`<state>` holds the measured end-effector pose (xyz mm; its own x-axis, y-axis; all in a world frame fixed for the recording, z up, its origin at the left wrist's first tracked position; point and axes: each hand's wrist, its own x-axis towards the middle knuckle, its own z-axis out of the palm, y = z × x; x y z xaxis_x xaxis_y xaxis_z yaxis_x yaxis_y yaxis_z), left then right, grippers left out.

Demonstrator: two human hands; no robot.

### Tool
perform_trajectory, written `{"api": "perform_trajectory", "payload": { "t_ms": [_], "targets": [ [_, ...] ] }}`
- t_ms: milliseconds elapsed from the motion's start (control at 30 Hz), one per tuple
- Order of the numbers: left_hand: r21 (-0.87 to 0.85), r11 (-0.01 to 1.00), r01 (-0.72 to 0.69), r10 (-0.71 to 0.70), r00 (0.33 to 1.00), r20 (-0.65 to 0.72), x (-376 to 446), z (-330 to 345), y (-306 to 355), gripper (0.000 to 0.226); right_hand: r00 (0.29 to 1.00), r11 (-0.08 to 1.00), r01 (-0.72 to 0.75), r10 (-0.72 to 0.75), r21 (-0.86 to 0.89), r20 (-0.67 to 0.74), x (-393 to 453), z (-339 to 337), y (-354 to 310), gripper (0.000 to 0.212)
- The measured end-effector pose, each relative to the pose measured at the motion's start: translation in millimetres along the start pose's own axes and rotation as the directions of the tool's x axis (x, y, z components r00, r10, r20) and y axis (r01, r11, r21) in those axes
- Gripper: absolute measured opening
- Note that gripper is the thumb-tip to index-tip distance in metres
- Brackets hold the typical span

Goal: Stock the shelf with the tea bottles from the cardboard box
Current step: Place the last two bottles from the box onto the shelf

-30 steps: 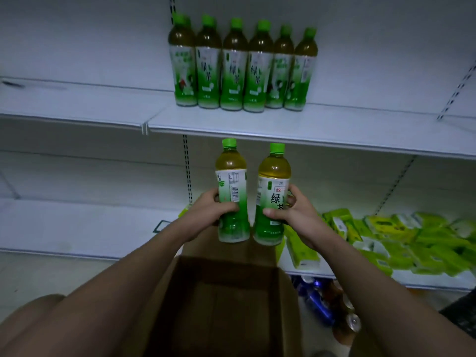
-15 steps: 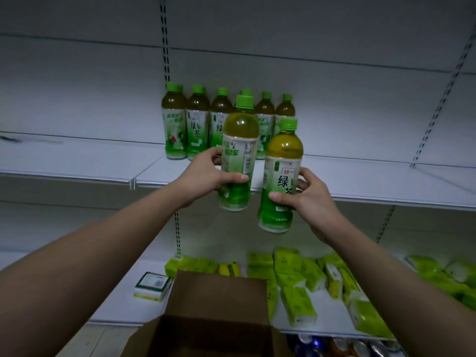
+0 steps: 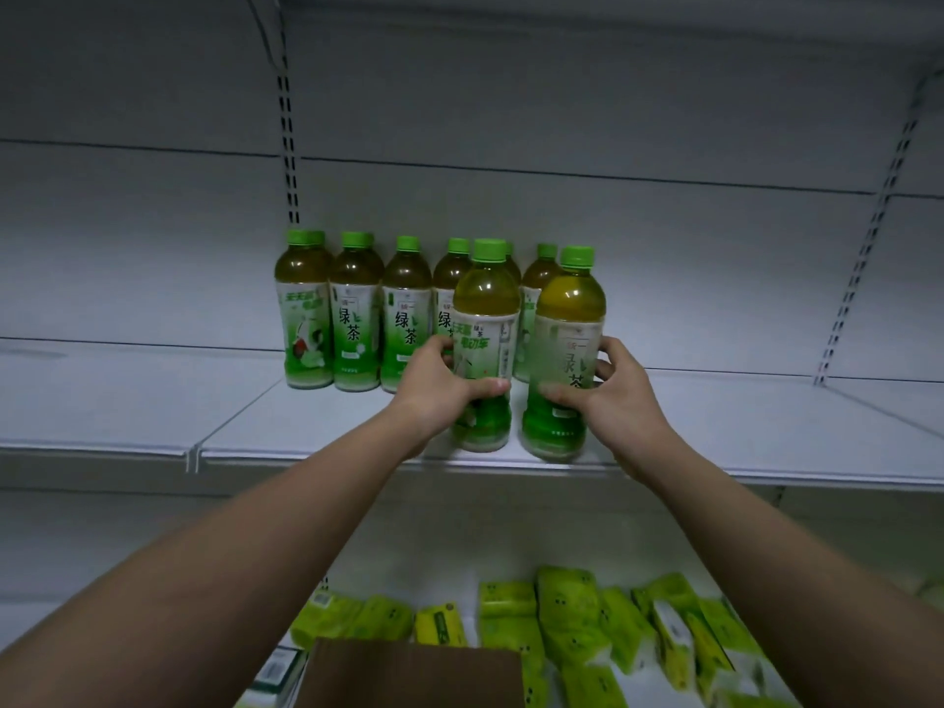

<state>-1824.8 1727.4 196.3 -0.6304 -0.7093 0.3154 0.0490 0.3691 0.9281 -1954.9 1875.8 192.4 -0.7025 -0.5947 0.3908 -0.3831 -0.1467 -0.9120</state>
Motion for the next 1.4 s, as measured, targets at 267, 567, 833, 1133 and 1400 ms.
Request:
{"api": "perform_trajectory", "payload": {
  "t_ms": [267, 567, 833, 1133, 1400],
  "targets": [
    [0.033, 0.999, -0.021, 0.021, 1.0, -0.004, 18, 13, -10, 0.072, 0.999, 1.0, -0.006, 0.005, 0.005, 0.035, 19, 3, 18, 0.064],
    [0.219, 0.975, -0.042, 0.029, 0.998, 0.059, 0, 8, -15, 0.083, 1.0, 0.994, -0.014, 0.014, -0.112, -0.005, 12, 9, 14, 0.06],
    [0.327, 0.945, 0.006, 0.026, 0.995, -0.094, -8, 10, -22, 0.062, 0.998, 0.962, -0.049, 0.039, -0.268, -0.041, 0, 4, 22, 0.057],
    [0.428, 0.904, 0.003, 0.085, 0.979, -0.186, 11, 36, -30, 0.053, 0.996, 0.935, -0.039, 0.01, -0.352, -0.084, 18, 7, 30, 0.051],
    [0.501, 0.865, 0.01, 0.127, 0.963, -0.239, 39, 52, -30, 0.042, 0.993, 0.916, -0.032, -0.015, -0.4, -0.113, 50, 17, 45, 0.047]
  ]
}}
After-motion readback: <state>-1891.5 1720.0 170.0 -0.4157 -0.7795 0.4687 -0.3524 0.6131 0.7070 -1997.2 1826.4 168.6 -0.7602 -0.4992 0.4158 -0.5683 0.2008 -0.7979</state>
